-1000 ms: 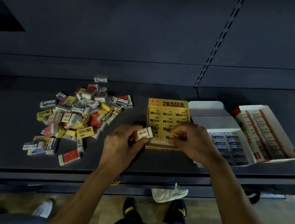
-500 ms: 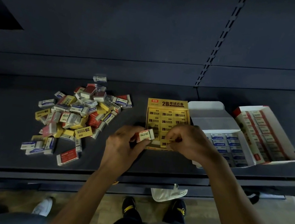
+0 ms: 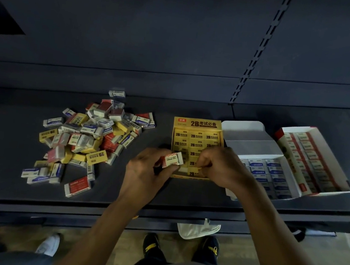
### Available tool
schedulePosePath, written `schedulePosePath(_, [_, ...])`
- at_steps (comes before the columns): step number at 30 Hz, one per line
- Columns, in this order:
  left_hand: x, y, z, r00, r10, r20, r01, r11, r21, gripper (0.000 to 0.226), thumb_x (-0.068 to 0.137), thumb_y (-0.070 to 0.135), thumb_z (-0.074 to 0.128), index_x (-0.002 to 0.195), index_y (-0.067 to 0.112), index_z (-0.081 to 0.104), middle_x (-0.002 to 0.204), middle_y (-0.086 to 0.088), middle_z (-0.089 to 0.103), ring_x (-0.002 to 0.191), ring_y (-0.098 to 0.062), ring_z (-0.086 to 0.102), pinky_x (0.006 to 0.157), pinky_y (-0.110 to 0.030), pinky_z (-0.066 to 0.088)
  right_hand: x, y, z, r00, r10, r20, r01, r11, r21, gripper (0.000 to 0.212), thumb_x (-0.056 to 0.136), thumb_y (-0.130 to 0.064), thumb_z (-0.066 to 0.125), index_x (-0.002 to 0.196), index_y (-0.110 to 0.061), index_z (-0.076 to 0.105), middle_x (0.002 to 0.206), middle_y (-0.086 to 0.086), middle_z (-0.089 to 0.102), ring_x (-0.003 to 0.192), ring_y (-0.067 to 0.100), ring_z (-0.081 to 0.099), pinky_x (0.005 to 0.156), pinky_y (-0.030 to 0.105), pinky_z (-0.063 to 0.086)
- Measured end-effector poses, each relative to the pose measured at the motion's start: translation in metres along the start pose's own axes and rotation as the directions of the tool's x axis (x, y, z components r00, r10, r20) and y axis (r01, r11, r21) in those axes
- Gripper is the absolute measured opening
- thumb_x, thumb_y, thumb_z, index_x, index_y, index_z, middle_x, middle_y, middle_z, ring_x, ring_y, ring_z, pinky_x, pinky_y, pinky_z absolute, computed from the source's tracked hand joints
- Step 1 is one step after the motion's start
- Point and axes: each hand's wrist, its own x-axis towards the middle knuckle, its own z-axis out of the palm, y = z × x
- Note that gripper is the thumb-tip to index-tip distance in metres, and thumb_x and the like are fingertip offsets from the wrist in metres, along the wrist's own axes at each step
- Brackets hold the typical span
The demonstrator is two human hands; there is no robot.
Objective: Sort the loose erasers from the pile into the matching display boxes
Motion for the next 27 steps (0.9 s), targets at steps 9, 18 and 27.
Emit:
schedulePosePath(9, [0.005,0.009,0.003,1.000,-0.007,0.007,0.007,1.000,0.000,0.031,0.075,0.029,0.074,0.102,0.015,0.068,0.093,0.005,0.065,0.080,0.003,0.052,0.072,-0.002,0.041,0.008,0.002,0.007,0.998,0.050,-0.034,-0.053,0.994,-0.092,0.005,0.084,-0.011,0.065,0.084,-0.012,0.070,0.094,0.005,0.068,0.089,0.019,0.063,0.077,0.030,0.052])
schedulePosePath(18, [0.014,0.030,0.013,0.992,-0.123,-0.030,0.120,0.987,-0.109,0.026,0.075,0.020,0.076,0.096,0.018,0.061,0.087,0.011,0.061,0.076,-0.003,0.060,0.062,-0.022,0.051,-0.014,0.000,0.001,0.986,-0.124,-0.115,0.143,0.975,0.169,0.016,0.089,-0.014,0.060,0.103,-0.015,0.069,0.094,-0.009,0.067,0.073,-0.003,0.060,0.063,0.010,0.046])
schedulePosePath(27, [0.026,0.072,0.037,0.996,-0.084,0.015,0.085,0.964,-0.252,0.026,0.077,0.018,0.072,0.098,0.019,0.057,0.092,0.010,0.063,0.081,-0.002,0.062,0.070,-0.020,0.053,-0.034,0.017,-0.016,0.944,0.019,-0.330,0.130,0.896,0.425,0.021,0.086,-0.030,0.063,0.103,-0.018,0.070,0.076,-0.021,0.064,0.070,-0.012,0.061,0.057,0.004,0.042])
